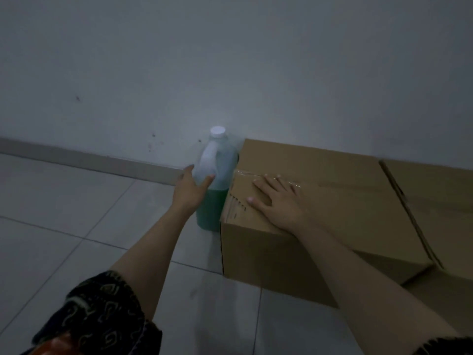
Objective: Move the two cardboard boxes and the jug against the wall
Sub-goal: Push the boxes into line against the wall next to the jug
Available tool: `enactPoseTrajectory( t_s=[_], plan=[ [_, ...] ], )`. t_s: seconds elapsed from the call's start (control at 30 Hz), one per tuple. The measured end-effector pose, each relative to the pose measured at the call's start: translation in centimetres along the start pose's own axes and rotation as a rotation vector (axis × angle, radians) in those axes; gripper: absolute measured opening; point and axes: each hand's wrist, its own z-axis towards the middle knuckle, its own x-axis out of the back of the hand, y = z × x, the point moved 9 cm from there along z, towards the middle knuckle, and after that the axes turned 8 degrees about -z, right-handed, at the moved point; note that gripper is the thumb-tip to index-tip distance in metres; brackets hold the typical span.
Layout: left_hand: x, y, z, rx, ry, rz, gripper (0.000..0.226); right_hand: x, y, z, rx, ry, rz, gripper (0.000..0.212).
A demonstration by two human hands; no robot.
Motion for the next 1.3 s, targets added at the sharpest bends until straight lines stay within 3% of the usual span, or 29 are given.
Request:
enactPoseTrajectory(
  t_s=[0.2,0.37,0.47,0.7,0.83,1.0,1.17,1.3],
  plan=[
    [-2.6,-1.3,5.1,0.099,-0.007,0.008,0.083,0.1,1.1,5.5,-0.017,0.007,-0.02,0.067],
    [-2.9,-0.5,6.1,0.08,0.081,0.103,0.043,0.1,1.4,7.2,-0.01,0.039,0.02,0.068],
    [-3.5,-0.5,5.9,0.092,0.057,0.111,0.032,0.0,1.5,7.2,-0.017,0.042,0.035,0.067],
    [-3.1,-0.6,6.7,0.073,0.043,0.161,0.043,0.0,1.6,7.3,-0.013,0.051,0.029,0.068],
    [-3.1,-0.8,6.4,0.058,0.121,0.187,0.055,0.1,1.5,7.3,-0.018,0.056,0.036,0.069],
    [-3.3,-1.5,5.6,0.037,0.174,0.007,0.068,0.6,1.5,7.0,-0.022,0.085,0.023,0.069],
    [-2.8,-1.5,2.9,-0.092,0.166,0.016,0.047,1.5,1.4,6.5,-0.027,0.2,0.03,0.059],
    [-2.2,0.5,2.4,-0.089,0.174,0.075,0.042,1.4,1.1,5.7,0.006,0.193,0.08,0.053]
  ],
)
